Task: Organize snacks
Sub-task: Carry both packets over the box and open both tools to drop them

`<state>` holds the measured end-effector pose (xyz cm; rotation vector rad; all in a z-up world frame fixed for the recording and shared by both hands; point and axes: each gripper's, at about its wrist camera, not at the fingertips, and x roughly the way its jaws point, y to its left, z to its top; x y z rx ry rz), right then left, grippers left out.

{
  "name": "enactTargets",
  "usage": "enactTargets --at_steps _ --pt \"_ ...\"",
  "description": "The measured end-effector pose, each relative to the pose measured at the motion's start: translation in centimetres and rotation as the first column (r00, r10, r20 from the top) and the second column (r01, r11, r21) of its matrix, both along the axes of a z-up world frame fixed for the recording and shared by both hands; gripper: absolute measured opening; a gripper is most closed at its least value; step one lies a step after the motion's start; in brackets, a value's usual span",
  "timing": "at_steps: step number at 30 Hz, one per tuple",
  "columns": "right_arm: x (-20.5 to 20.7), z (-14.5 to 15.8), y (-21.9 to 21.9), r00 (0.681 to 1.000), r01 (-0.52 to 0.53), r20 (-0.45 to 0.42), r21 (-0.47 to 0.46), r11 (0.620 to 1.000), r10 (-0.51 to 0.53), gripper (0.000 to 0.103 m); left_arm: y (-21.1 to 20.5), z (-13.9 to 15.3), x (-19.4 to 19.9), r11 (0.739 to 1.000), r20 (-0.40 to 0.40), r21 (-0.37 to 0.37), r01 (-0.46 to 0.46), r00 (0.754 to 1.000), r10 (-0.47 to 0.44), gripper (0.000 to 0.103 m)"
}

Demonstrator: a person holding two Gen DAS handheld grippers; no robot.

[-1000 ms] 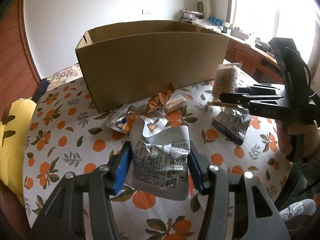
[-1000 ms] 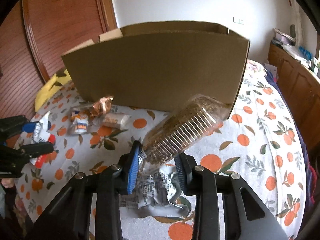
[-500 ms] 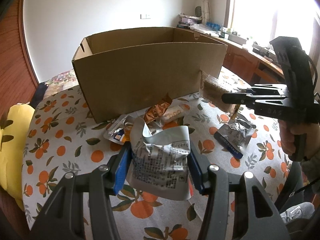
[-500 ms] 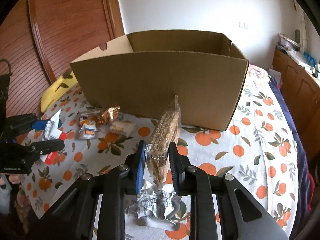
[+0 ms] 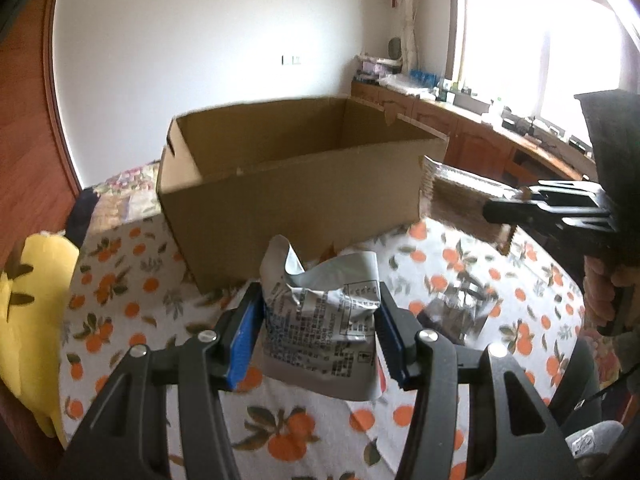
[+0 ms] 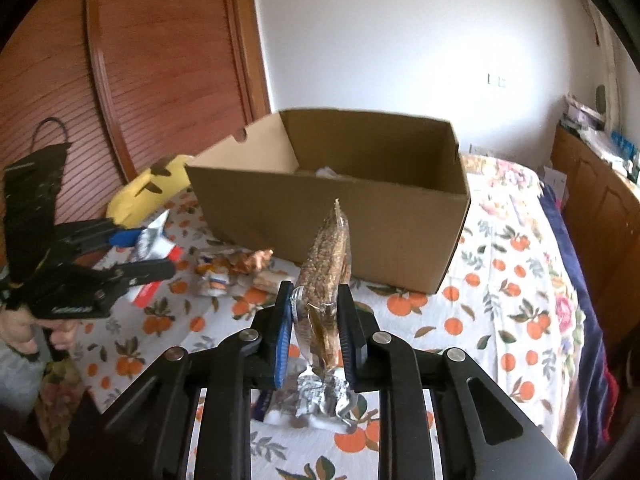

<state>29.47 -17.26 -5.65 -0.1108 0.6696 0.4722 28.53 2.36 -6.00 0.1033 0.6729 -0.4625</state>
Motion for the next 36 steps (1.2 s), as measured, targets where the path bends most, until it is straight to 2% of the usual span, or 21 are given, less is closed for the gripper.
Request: enactTargets --at_steps 8,12,16,22,25,29,36 --pt "-0.1 4.0 -0.3 0.997 -0.022 0.079 0.003 1.000 0.022 0.019 -1.1 4.6 2.9 0.999 0.103 -0.040 0.016 0.995 -0.012 0.054" --pt "1.3 5.9 -0.5 0.992 -0.022 0.123 -0.004 1.000 0.022 0.019 -1.6 6.8 5.2 0.998 0.149 -0.067 0.015 0.989 -0.005 0.054" --pt "3.4 7.0 -0.6 0.988 -0.023 0.150 -0.011 1.000 0.024 0.019 -2.3 7.7 7.5 0.998 0.180 -0.058 0.010 0.984 0.000 0.054" --pt "7.8 6.2 -0.4 0.989 -0.011 0.148 -0.040 0.999 0.016 0.019 -2.5 6.4 11.6 0.998 0.166 -0.058 -0.026 0.985 0.035 0.054" --pt "9.8 5.1 0.2 0.989 -0.004 0.147 -0.094 0.996 0.018 0.019 -2.3 5.5 13.5 0.998 0.156 -0.044 -0.035 0.987 0.042 0.054" --pt "11.8 3.6 0.9 0.991 -0.003 0.132 -0.128 0.992 0.020 0.019 -2.4 4.2 14.9 0.999 0.141 -0.009 -0.043 0.989 0.044 0.054" --pt "14.9 1.3 2.2 0.997 0.000 0.077 -0.166 0.986 0.013 0.019 -2.4 2.4 16.2 0.999 0.098 -0.020 -0.046 0.994 0.048 0.057"
